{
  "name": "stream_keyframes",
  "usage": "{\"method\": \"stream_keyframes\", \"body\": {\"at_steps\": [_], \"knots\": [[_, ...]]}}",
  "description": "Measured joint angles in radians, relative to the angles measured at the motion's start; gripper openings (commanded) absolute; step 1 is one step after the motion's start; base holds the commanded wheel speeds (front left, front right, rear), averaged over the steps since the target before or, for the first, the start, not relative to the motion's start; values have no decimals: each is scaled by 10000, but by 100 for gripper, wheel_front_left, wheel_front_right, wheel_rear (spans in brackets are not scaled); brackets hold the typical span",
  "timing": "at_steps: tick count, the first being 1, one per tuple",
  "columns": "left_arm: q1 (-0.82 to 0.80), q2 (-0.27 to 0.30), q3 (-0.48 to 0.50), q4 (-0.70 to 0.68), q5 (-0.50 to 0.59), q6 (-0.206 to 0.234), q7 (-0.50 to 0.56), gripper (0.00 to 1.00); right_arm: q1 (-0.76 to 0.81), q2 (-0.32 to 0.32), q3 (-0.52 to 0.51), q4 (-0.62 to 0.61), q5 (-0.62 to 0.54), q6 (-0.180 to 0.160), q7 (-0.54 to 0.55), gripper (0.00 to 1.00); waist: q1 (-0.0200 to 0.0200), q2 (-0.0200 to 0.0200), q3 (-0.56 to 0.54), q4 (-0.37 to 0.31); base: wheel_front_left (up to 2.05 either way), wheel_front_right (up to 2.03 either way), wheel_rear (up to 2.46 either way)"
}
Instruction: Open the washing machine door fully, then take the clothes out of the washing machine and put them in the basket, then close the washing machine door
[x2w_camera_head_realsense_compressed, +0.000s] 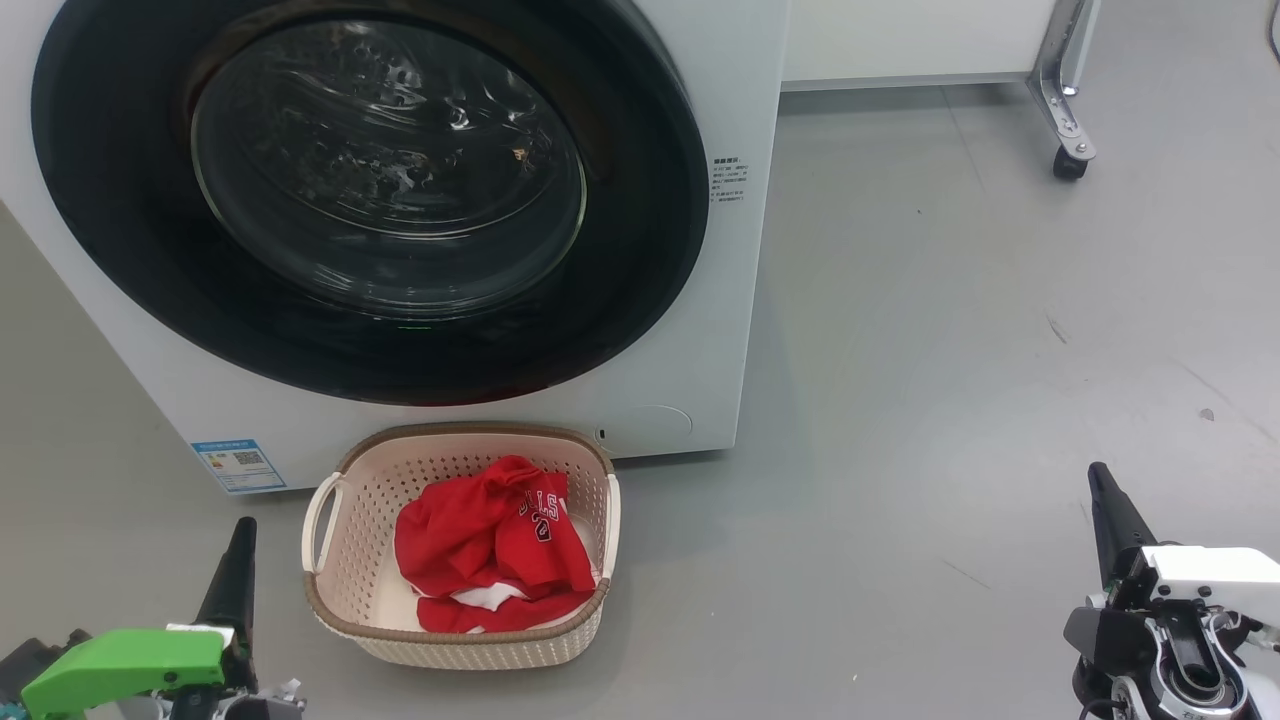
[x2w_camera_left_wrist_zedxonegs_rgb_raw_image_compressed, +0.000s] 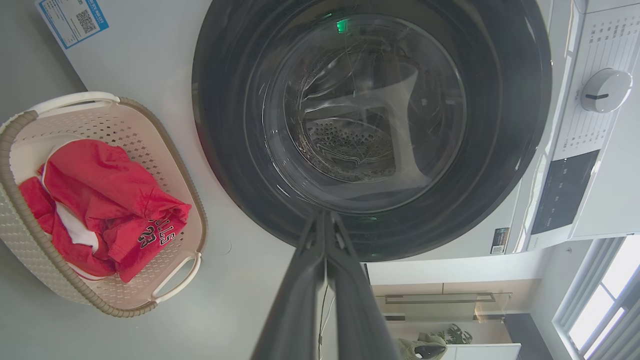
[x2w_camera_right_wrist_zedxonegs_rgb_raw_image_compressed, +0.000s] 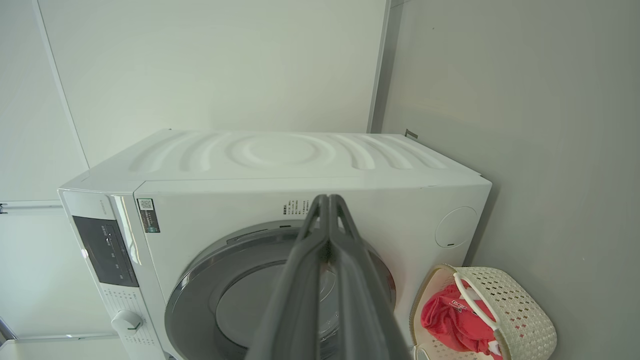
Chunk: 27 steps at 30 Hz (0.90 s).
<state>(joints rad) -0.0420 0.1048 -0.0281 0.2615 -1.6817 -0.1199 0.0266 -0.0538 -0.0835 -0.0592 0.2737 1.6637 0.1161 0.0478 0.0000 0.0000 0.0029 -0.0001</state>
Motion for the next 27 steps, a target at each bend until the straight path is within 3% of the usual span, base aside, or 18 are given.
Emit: {"method": "stream_keyframes", "body": {"at_steps": [27], "knots": [[-15,-8,40,98,0,-2,33,0,-6,2,-29,40,0,52,44,0,0,0,-2,1,0,0,0]]}}
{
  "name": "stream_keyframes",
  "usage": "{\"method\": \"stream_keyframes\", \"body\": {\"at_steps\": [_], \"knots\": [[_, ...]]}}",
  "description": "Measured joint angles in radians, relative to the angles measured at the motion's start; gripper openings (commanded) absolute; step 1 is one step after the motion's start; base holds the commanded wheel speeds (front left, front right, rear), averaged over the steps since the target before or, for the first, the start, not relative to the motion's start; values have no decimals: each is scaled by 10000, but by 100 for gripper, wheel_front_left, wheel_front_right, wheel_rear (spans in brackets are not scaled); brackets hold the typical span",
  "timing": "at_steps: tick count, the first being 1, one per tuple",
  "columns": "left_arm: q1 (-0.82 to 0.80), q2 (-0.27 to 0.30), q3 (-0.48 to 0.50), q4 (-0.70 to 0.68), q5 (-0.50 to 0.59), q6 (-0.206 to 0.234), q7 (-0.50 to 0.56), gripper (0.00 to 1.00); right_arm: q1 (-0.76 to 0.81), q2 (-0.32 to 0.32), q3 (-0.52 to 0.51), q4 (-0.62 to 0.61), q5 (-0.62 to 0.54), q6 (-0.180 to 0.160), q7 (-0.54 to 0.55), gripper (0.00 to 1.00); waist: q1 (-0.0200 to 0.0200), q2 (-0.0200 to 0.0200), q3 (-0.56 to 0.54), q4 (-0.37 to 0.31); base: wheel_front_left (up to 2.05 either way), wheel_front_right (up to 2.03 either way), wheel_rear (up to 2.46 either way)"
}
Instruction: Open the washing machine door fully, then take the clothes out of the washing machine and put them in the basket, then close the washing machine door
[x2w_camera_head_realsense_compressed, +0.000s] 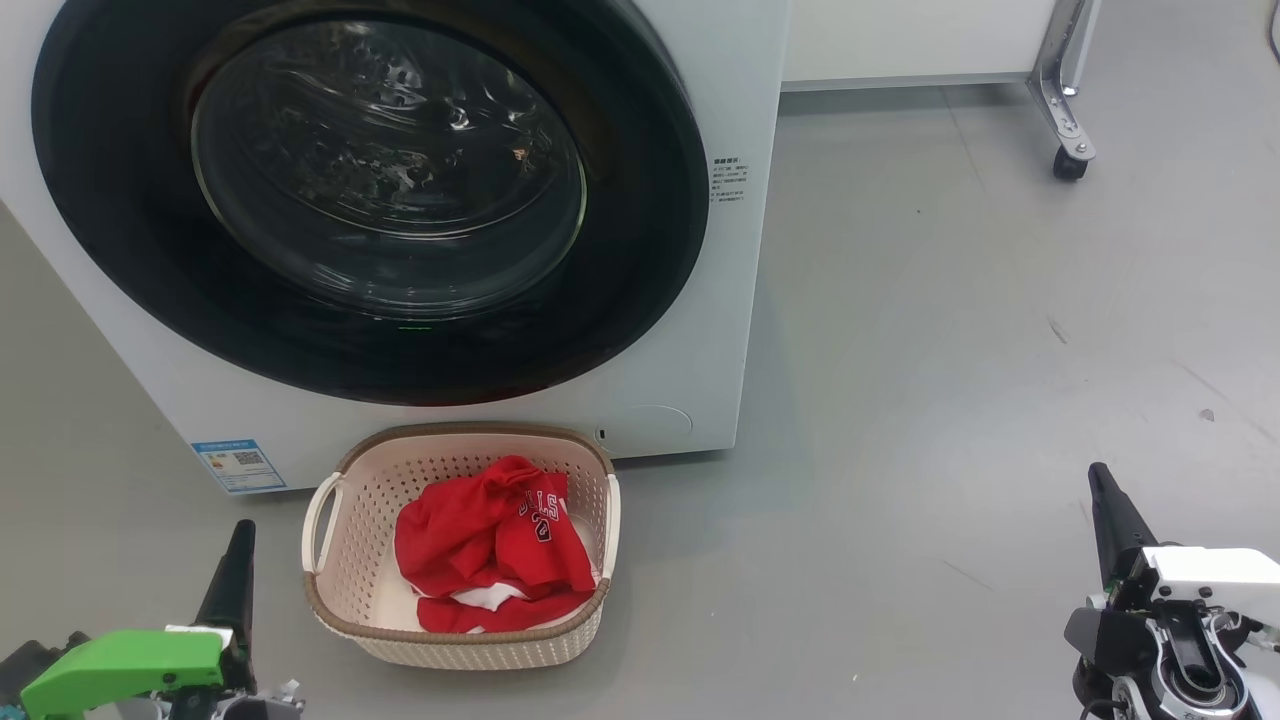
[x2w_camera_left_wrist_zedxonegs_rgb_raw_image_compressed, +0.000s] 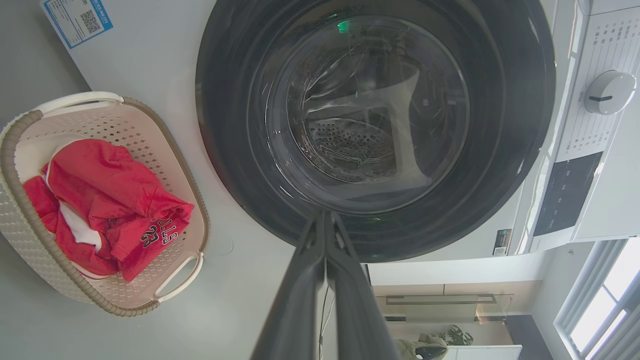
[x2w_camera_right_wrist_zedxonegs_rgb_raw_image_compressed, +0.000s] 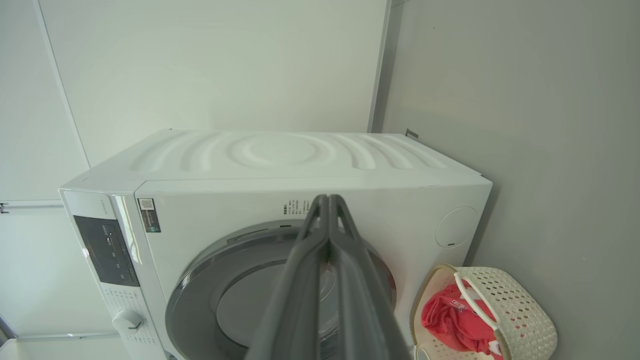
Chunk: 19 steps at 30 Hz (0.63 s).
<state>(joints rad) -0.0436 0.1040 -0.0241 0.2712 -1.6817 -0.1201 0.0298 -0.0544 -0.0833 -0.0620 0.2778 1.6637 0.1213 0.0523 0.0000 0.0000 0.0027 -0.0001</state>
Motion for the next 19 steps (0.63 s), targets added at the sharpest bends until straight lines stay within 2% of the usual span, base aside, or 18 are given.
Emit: {"method": "stream_keyframes", "body": {"at_steps": [19], "knots": [[-15,-4,19,33,0,-2,12,0,-1,4,-13,29,0,0,12,0,0,0,-1,0,0,0,0]]}}
